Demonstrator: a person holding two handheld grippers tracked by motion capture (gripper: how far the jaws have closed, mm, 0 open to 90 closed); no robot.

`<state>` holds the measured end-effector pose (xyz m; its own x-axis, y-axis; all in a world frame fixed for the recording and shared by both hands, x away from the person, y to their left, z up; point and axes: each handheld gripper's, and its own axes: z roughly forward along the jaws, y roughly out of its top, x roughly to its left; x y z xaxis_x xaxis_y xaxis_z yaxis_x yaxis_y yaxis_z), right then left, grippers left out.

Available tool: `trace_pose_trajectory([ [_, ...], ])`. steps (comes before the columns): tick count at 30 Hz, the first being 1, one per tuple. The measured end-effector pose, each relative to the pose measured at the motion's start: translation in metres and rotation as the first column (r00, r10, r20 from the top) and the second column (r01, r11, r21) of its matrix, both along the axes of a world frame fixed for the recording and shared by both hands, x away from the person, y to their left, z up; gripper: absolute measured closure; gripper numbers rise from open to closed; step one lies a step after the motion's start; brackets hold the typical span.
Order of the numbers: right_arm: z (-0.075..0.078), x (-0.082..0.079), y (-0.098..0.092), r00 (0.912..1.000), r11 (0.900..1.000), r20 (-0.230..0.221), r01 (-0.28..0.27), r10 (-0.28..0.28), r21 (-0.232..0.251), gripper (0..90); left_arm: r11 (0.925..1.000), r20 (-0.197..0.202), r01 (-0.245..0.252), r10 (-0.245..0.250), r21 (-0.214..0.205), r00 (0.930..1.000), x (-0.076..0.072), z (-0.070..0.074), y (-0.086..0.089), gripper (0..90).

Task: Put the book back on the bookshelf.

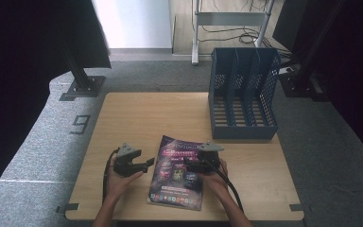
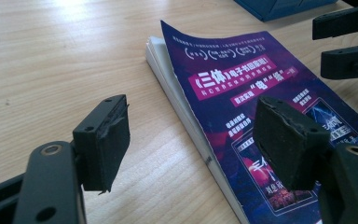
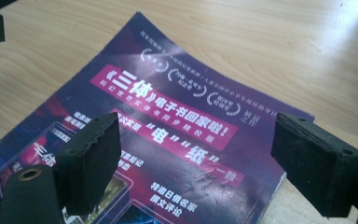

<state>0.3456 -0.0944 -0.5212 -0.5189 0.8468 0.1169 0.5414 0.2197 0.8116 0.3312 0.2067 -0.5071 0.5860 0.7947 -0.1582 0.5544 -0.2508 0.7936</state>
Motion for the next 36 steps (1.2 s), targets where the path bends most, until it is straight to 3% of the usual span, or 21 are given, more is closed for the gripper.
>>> trace_pose_trajectory([
  [16, -0.023, 0.001, 0.002, 0.9976, 0.999, -0.066, 0.019, -0.022, -0.041, 13.9, 0.9996, -0.003, 0.028, -0.028, 0.01, 0.9996, -0.002, -0.001, -0.01, 27.0],
  [20, -0.024, 0.001, 0.003, 0.9977, 0.9986, -0.063, 0.021, -0.024, -0.05, 12.9, 0.9996, -0.004, 0.026, -0.026, 0.014, 0.9997, -0.002, -0.001, -0.011, 26.3],
  [27, -0.025, 0.0, 0.006, 0.9978, 0.9942, -0.056, 0.028, -0.034, -0.104, 12.7, 0.9996, -0.014, 0.016, -0.015, 0.025, 0.9998, -0.001, -0.005, -0.014, 24.8],
  [30, -0.026, 0.001, 0.006, 0.9968, 0.9889, -0.05, 0.056, -0.063, -0.138, 8.7, 0.9995, -0.015, 0.016, -0.015, 0.027, 0.9998, 0.0, -0.006, -0.016, 24.4],
  [33, -0.029, 0.004, 0.002, 0.9933, 0.9935, -0.089, 0.065, -0.073, -0.093, 8.6, 0.9994, -0.02, 0.017, -0.016, 0.031, 0.9997, 0.001, -0.007, -0.018, 24.1],
  [36, -0.029, 0.005, 0.001, 0.9927, 0.9945, -0.098, 0.061, -0.069, -0.085, 8.1, 0.9992, -0.026, 0.017, -0.016, 0.037, 0.9995, 0.002, -0.01, -0.019, 24.1],
])
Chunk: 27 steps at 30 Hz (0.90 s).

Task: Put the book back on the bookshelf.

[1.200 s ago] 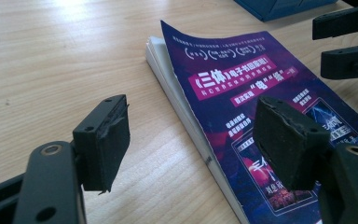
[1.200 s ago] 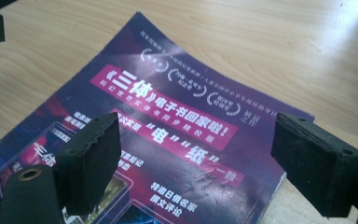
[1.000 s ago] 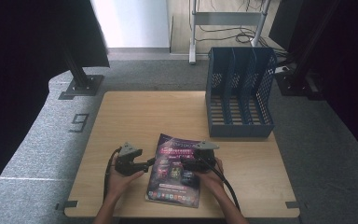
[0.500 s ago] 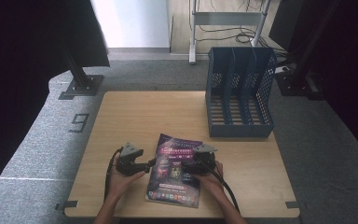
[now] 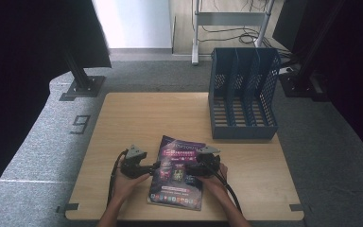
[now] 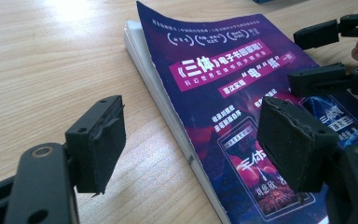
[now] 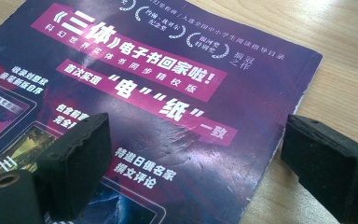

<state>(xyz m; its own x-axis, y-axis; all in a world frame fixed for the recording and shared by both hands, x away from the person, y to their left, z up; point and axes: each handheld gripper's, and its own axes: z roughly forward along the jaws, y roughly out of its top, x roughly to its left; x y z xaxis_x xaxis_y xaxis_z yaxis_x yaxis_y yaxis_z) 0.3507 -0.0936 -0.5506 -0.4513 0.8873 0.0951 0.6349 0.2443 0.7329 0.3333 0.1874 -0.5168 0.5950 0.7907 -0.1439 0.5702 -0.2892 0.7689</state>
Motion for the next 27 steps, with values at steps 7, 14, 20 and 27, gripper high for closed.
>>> trace_pose_trajectory([
  [7, -0.002, 0.0, -0.001, 1.0, 0.9999, 0.003, 0.004, -0.004, 0.013, 7.6, 0.9999, -0.005, -0.007, 0.007, 0.008, 1.0, 0.003, -0.004, -0.005, 24.1],
  [14, -0.002, 0.0, -0.001, 0.9999, 0.9999, 0.011, -0.001, 0.001, 0.011, 7.8, 0.9999, -0.022, -0.013, 0.013, 0.004, 0.9997, 0.011, -0.008, -0.014, 22.4],
  [20, -0.002, 0.0, -0.001, 0.9999, 0.9999, 0.012, -0.002, 0.002, 0.012, 8.0, 0.9997, -0.036, -0.003, 0.004, 0.024, 0.9993, 0.015, -0.013, -0.023, 22.0],
  [27, -0.002, -0.001, -0.001, 1.0, 0.9999, 0.009, -0.001, 0.001, 0.013, 8.3, 0.9991, -0.054, 0.003, -0.001, 0.042, 0.9986, 0.017, -0.017, -0.031, 21.6],
])
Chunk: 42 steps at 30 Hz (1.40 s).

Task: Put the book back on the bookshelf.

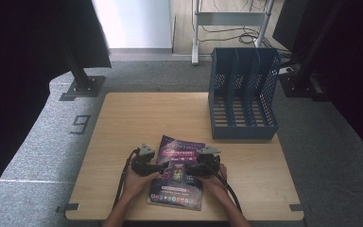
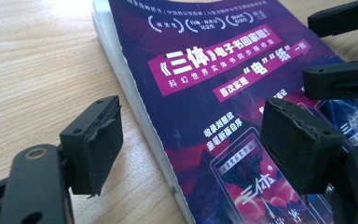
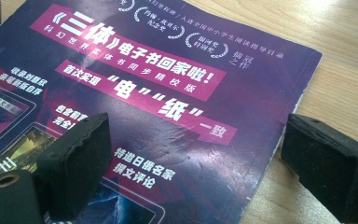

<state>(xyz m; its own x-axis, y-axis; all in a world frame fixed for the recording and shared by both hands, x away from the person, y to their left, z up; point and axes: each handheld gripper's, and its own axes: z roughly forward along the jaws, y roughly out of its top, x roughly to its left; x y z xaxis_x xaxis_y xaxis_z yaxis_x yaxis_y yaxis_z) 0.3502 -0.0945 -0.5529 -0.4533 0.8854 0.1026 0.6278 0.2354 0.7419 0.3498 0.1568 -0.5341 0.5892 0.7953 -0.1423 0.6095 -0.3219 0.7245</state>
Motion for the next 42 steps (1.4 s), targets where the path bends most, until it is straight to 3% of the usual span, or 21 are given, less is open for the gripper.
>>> trace_pose_trajectory([
  [10, 0.0, 0.0, 0.0, 1.0, 1.0, 0.002, 0.002, -0.002, 0.002, 8.4, 0.9996, -0.014, 0.023, -0.023, 0.015, 0.9996, 0.002, -0.005, -0.009, 21.8],
  [18, 0.0, -0.001, 0.0, 1.0, 1.0, 0.005, 0.003, -0.003, 0.003, 8.4, 0.9992, -0.017, 0.019, -0.018, 0.036, 0.9997, 0.002, -0.006, -0.012, 20.4],
  [35, -0.001, -0.001, 0.0, 0.9999, 1.0, 0.011, 0.002, -0.002, 0.005, 8.5, 0.9992, -0.038, 0.009, -0.008, 0.038, 0.9992, 0.005, -0.009, -0.011, 20.7],
  [37, -0.001, -0.002, 0.0, 0.9999, 1.0, 0.012, 0.002, -0.003, 0.004, 8.6, 0.9999, -0.047, -0.002, 0.002, 0.014, 0.9989, 0.005, -0.008, -0.01, 20.9],
  [42, -0.001, -0.002, 0.0, 0.9999, 1.0, 0.013, 0.001, -0.001, 0.003, 8.7, 0.9999, -0.043, -0.015, 0.015, -0.001, 0.999, 0.004, -0.006, -0.01, 22.3],
])
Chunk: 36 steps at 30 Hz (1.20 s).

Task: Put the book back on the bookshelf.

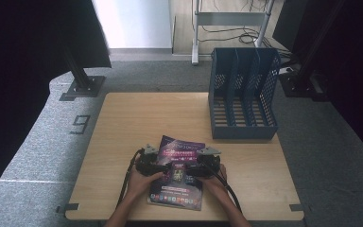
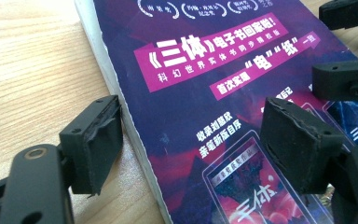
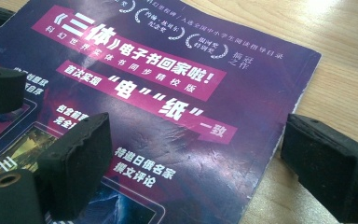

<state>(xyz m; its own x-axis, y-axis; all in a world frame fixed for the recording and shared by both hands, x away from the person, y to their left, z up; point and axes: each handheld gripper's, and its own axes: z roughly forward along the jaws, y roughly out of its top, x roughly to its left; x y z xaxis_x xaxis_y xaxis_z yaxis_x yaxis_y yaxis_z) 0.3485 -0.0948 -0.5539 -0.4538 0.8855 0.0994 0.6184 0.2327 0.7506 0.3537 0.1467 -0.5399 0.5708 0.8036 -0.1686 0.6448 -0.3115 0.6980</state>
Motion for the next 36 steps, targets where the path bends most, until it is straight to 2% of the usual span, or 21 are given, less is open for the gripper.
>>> trace_pose_trajectory([
  [3, 0.0, 0.0, 0.0, 1.0, 1.0, 0.0, 0.0, 0.0, 0.0, 8.6, 1.0, 0.014, 0.003, -0.003, -0.005, 0.9999, -0.001, 0.002, 0.001, 24.4],
  [4, 0.0, 0.0, 0.0, 1.0, 1.0, 0.0, -0.001, 0.001, 0.0, 8.6, 0.9999, 0.044, 0.013, -0.014, 0.008, 0.9989, -0.006, 0.005, -0.002, 25.4],
  [6, 0.0, 0.0, 0.0, 1.0, 1.0, 0.001, 0.0, 0.0, 0.001, 8.6, 0.9997, 0.059, 0.024, -0.024, 0.009, 0.998, -0.008, 0.007, -0.003, 26.1],
  [7, 0.0, 0.0, 0.0, 1.0, 1.0, 0.0, 0.001, -0.001, 0.001, 8.6, 0.9974, 0.056, 0.064, -0.062, -0.034, 0.9965, -0.011, 0.01, -0.006, 29.0],
  [8, 0.0, 0.0, 0.0, 1.0, 1.0, -0.002, 0.0, 0.0, 0.0, 8.6, 0.9974, 0.056, 0.064, -0.062, -0.034, 0.9965, -0.011, 0.01, -0.006, 32.2],
  [9, 0.0, 0.0, 0.0, 1.0, 1.0, -0.001, 0.001, -0.001, 0.001, 8.7, 0.988, 0.021, 0.135, -0.134, -0.076, 0.9908, -0.013, 0.009, -0.013, 30.0],
  [10, 0.0, 0.0, 0.0, 1.0, 1.0, -0.001, 0.001, -0.001, 0.001, 8.7, 0.9916, 0.047, 0.128, -0.128, -0.013, 0.9907, -0.016, 0.009, -0.018, 29.9],
  [11, 0.0, 0.0, 0.0, 1.0, 1.0, -0.001, 0.0, 0.0, 0.001, 8.8, 0.9916, 0.047, 0.128, -0.128, -0.013, 0.9907, -0.016, 0.009, -0.018, 29.9],
  [12, 0.0, 0.0, 0.0, 1.0, 1.0, -0.001, -0.001, 0.001, 0.0, 8.8, 0.991, 0.074, 0.126, -0.129, 0.046, 0.9888, -0.019, 0.009, -0.024, 29.6],
  [17, 0.0, 0.0, -0.001, 1.0, 1.0, -0.001, -0.003, 0.003, 0.003, 8.9, 0.9939, 0.083, 0.11, -0.11, 0.005, 0.9904, -0.017, 0.014, -0.018, 31.6],
  [22, 0.0, -0.001, -0.001, 1.0, 1.0, -0.002, -0.003, 0.003, 0.002, 8.9, 0.9954, 0.098, 0.096, -0.095, -0.004, 0.9906, -0.014, 0.015, -0.014, 33.6],
  [24, 0.0, -0.001, -0.001, 1.0, 1.0, -0.001, -0.003, 0.003, 0.001, 9.0, 0.9959, 0.104, 0.09, -0.088, -0.012, 0.9907, -0.009, 0.017, -0.012, 35.8],
  [26, 0.0, -0.001, -0.001, 1.0, 1.0, 0.0, -0.001, 0.001, 0.001, 9.1, 0.9959, 0.109, 0.082, -0.077, -0.039, 0.991, 0.0, 0.019, -0.009, 38.1],
  [27, 0.0, -0.001, -0.001, 1.0, 1.0, 0.0, -0.001, 0.001, 0.002, 9.1, 0.9956, 0.1, 0.084, -0.08, -0.042, 0.9918, 0.002, 0.019, -0.009, 38.7],
  [31, 0.0, -0.001, -0.001, 1.0, 1.0, 0.0, 0.003, -0.003, 0.004, 9.6, 0.9956, 0.088, 0.093, -0.092, -0.01, 0.9919, 0.01, 0.015, -0.014, 39.0],
  [35, 0.0, -0.002, -0.001, 1.0, 1.0, 0.001, 0.004, -0.004, 0.003, 10.0, 0.9964, 0.077, 0.085, -0.085, -0.004, 0.9934, 0.015, 0.011, -0.016, 41.9],
  [36, 0.0, -0.002, -0.001, 1.0, 1.0, 0.001, 0.005, -0.005, 0.004, 10.2, 0.9954, 0.072, 0.091, -0.093, 0.03, 0.9931, 0.014, 0.009, -0.017, 42.9],
])
